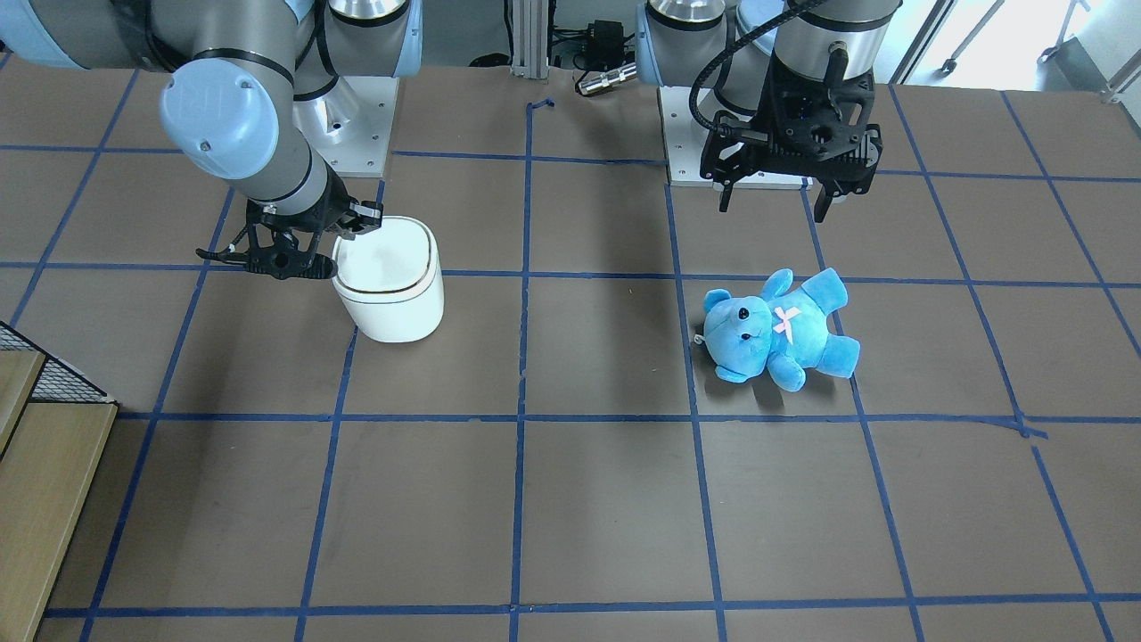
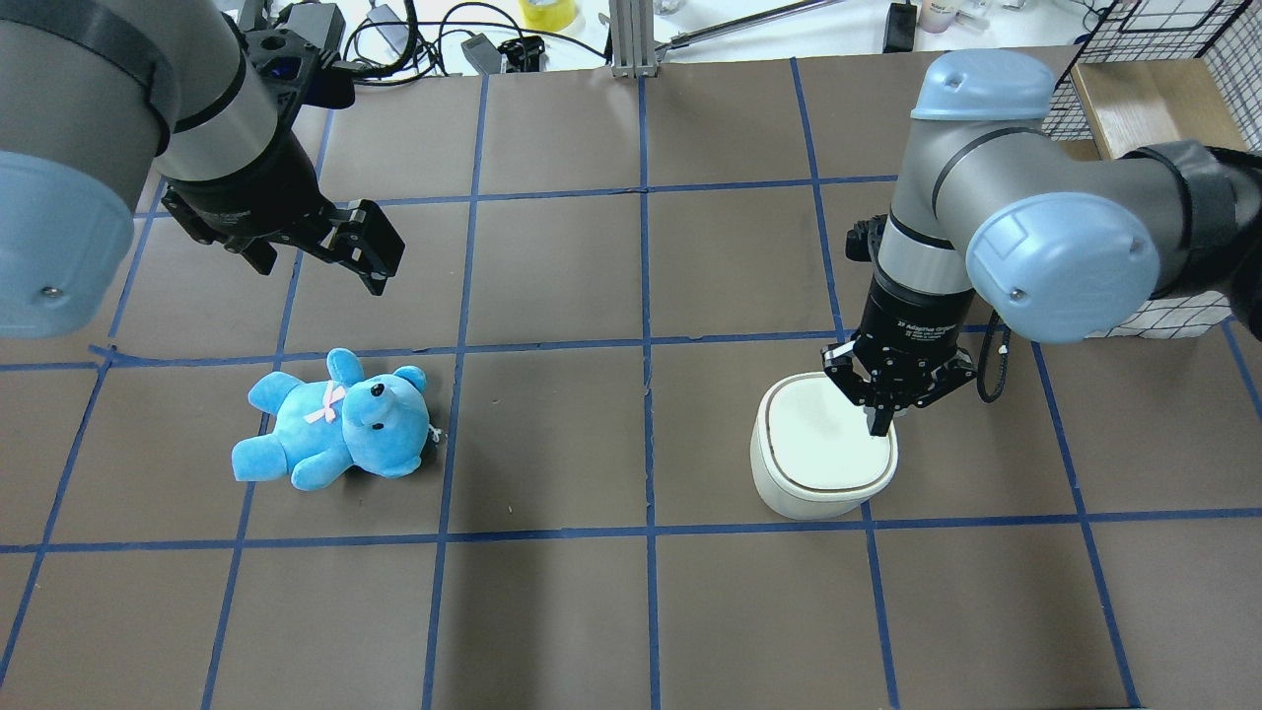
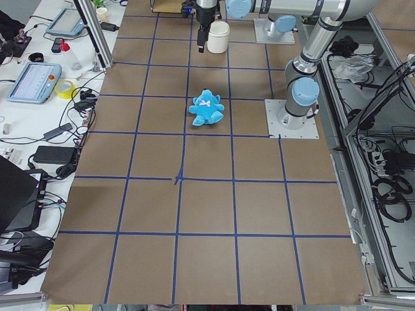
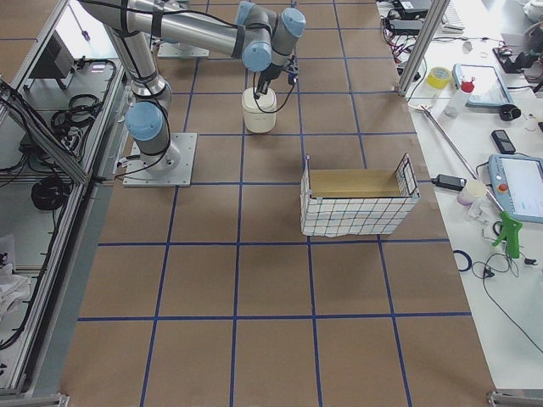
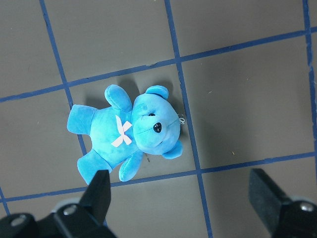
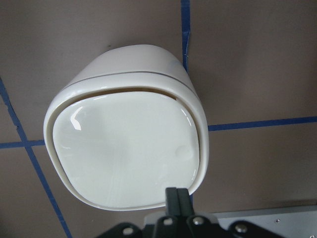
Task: Open trash can with right arm
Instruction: 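Press the right gripper on the lid edge to tip it open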
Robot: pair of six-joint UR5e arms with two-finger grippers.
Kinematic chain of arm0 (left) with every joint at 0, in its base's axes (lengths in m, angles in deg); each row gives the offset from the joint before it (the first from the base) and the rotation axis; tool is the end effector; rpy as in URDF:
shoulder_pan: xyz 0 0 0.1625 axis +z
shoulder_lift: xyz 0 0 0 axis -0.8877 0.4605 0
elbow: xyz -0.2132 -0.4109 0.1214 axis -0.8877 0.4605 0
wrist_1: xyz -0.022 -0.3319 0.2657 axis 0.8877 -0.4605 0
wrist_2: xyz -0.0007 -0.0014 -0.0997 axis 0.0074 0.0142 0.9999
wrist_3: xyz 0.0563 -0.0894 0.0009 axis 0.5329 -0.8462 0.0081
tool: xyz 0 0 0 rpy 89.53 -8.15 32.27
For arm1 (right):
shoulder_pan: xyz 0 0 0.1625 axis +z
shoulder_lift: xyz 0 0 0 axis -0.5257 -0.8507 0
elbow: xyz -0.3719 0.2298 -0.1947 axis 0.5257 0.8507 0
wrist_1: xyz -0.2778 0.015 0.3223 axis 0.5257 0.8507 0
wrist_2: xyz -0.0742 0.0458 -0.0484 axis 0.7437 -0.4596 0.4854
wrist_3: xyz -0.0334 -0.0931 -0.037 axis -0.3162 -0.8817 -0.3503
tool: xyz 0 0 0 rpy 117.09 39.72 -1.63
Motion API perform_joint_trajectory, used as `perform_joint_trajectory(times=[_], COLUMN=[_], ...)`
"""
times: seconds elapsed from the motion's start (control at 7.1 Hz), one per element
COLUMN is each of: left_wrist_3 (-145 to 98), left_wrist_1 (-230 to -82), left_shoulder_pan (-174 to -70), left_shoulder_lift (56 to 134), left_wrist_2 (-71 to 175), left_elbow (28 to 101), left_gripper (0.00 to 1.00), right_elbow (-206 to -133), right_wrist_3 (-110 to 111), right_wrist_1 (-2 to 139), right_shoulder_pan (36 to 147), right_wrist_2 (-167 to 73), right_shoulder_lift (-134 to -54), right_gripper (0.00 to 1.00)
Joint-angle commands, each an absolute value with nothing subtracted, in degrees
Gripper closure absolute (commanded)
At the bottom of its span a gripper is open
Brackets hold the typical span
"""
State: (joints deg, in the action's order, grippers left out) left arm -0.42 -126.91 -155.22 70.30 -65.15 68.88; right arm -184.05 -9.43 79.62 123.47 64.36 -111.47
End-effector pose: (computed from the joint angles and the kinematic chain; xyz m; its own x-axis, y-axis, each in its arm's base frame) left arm -0.1445 -0.4614 0.5376 -0.9767 0.1882 -0.1029 0.1928 0.9805 -0.0373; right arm 0.1509 -0.4503 0.3689 -0.9963 0.0850 0.0088 0.0820 0.9230 0.3759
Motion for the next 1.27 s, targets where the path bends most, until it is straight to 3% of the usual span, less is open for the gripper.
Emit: perform_joint_trajectory(times=[0.0,1.13], left_wrist_3=[-0.4,-0.4], left_wrist_1=[-126.9,-126.9], left_shoulder_pan=[-155.2,-155.2], left_shoulder_lift=[70.3,70.3], left_wrist_2=[-65.2,-65.2], left_elbow=[68.9,68.9], left_gripper=[0.00,0.00], right_elbow=[-185.7,-188.2], right_wrist_3=[-9.4,-9.4], right_wrist_1=[80.9,83.3], right_shoulder_pan=[123.5,123.5], right_wrist_2=[64.4,64.4], right_shoulder_lift=[-110.8,-110.4], right_gripper=[1.00,1.00])
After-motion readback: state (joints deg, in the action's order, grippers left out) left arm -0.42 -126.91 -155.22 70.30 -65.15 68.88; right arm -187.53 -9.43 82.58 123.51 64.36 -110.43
